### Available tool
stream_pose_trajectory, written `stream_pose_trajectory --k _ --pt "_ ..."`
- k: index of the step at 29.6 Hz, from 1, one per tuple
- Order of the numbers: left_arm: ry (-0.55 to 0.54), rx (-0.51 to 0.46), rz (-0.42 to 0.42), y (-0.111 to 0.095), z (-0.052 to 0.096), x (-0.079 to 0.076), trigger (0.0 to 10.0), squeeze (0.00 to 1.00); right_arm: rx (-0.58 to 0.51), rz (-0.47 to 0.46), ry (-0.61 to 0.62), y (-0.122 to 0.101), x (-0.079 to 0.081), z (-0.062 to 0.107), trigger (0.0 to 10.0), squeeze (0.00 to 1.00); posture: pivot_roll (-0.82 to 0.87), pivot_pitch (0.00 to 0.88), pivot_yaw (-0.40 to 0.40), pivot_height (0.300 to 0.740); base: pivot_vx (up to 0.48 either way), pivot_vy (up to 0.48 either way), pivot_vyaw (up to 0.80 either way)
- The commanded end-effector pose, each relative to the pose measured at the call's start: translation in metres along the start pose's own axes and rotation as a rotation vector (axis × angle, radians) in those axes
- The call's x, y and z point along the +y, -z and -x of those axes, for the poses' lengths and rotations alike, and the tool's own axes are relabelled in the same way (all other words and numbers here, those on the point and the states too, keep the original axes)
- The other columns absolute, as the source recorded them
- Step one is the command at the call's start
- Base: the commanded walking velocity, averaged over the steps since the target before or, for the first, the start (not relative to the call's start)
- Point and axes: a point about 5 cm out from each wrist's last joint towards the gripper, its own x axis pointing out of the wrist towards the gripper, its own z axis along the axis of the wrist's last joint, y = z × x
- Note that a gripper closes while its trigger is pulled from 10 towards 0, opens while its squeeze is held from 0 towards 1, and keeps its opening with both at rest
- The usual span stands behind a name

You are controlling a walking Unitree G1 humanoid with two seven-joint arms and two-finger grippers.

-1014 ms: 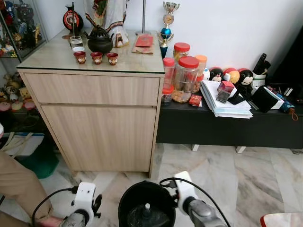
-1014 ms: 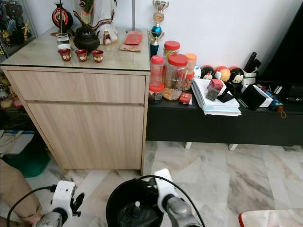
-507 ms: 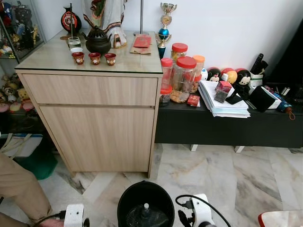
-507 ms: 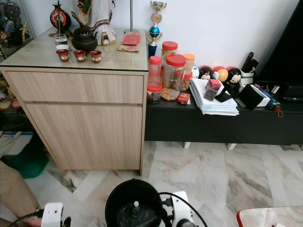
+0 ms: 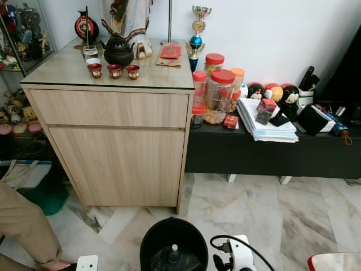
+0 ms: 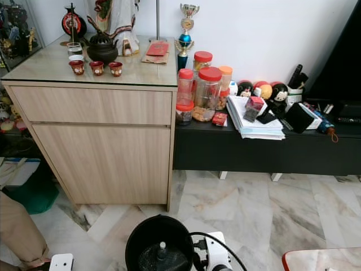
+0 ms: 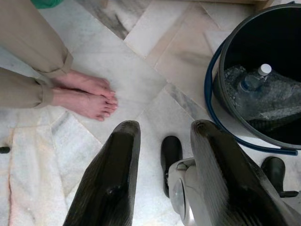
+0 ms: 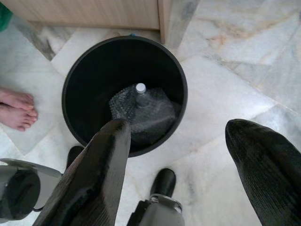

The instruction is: Picking trash to rubbish bin

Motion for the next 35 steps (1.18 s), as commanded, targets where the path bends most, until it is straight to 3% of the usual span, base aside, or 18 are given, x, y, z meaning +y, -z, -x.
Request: stream_pose_trajectory --k 1,9,12,15,18,23,30,35 --pt "-0.006 0.018 -0.008 0.006 0.002 -0.001 10.0 0.0 -0.023 0.01 -0.009 -0.007 0.001 -0.001 10.0 0.0 0.07 0.0 -0.083 0.74 0.0 0.0 0.0" --pt "-0.085 -0.087 0.021 -0.009 0.001 0.006 10.0 0.0 -0.117 0.038 -0.068 -0.028 0.008 -0.005 10.0 0.0 0.07 0.009 -0.085 0.74 0.0 0.0 0.0" --pt "-0.178 -0.269 0.062 -0.042 -0.002 0.017 10.0 0.0 -0.256 0.117 -0.117 -0.059 0.016 -0.007 10.0 0.0 0.07 0.022 -0.086 0.74 0.0 0.0 0.0" --pt "-0.194 -0.376 0.062 -0.063 -0.002 0.021 10.0 0.0 -0.349 0.124 -0.143 -0.08 0.02 -0.007 10.0 0.0 0.07 0.026 -0.086 0.74 0.0 0.0 0.0" --pt "-0.158 -0.585 0.009 -0.107 0.001 0.016 10.0 0.0 -0.509 0.117 -0.183 -0.12 0.029 -0.004 10.0 0.0 0.07 0.025 -0.087 0.74 0.0 0.0 0.0" --pt "-0.122 -0.799 -0.033 -0.153 0.012 0.002 10.0 0.0 -0.66 0.098 -0.211 -0.16 0.039 0.002 10.0 0.0 0.08 0.026 -0.08 0.74 0.0 0.0 0.0" --pt "-0.108 -0.916 -0.052 -0.183 0.022 0.002 10.0 0.0 -0.767 0.074 -0.235 -0.187 0.041 0.01 10.0 0.0 0.07 0.029 -0.075 0.74 0.0 0.0 0.0" --pt "-0.081 -0.923 -0.079 -0.199 0.02 0.004 10.0 0.0 -0.806 0.095 -0.199 -0.201 0.032 0.014 10.0 0.0 0.07 0.028 -0.07 0.74 0.0 0.0 0.0"
